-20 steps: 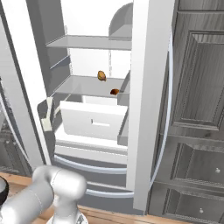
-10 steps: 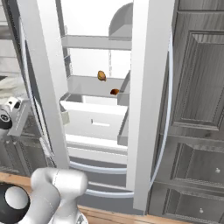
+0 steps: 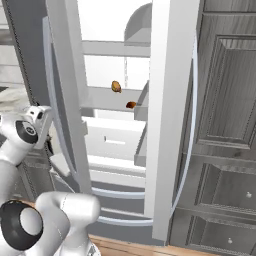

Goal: Place the chicken drumstick on the counter behind the older chicken drumstick on the same shelf of the fridge to maintain FIFO order. Close the fridge door when finished.

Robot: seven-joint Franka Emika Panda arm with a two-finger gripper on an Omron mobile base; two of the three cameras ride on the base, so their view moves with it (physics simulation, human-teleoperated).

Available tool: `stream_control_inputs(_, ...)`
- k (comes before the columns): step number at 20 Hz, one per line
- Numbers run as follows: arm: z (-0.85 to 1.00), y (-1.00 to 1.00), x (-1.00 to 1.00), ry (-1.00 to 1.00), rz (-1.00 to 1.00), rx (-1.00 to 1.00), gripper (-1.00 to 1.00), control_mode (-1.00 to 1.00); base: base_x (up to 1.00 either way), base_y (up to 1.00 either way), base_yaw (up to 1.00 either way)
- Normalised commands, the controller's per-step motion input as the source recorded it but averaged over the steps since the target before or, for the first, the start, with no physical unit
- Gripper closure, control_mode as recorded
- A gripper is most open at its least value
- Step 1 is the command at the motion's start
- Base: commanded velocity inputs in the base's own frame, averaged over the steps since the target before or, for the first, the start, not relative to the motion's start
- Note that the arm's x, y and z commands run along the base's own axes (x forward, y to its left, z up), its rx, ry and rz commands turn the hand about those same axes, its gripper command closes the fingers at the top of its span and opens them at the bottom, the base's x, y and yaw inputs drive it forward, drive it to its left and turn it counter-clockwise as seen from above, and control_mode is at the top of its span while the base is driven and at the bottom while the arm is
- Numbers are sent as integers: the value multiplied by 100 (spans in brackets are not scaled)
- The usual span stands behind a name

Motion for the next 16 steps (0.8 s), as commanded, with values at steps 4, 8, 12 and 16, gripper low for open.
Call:
stream_control_inputs(4,25,-7,62,-12,0,0,-100,-100,0,0,0)
stream_control_inputs(8,24,0,71,-7,0,0,-100,-100,0,0,0)
stream_control_inputs(12,20,1,71,-1,0,0,-100,-100,0,0,0)
stream_control_inputs(16,21,8,58,0,0,0,-100,-100,0,0,0)
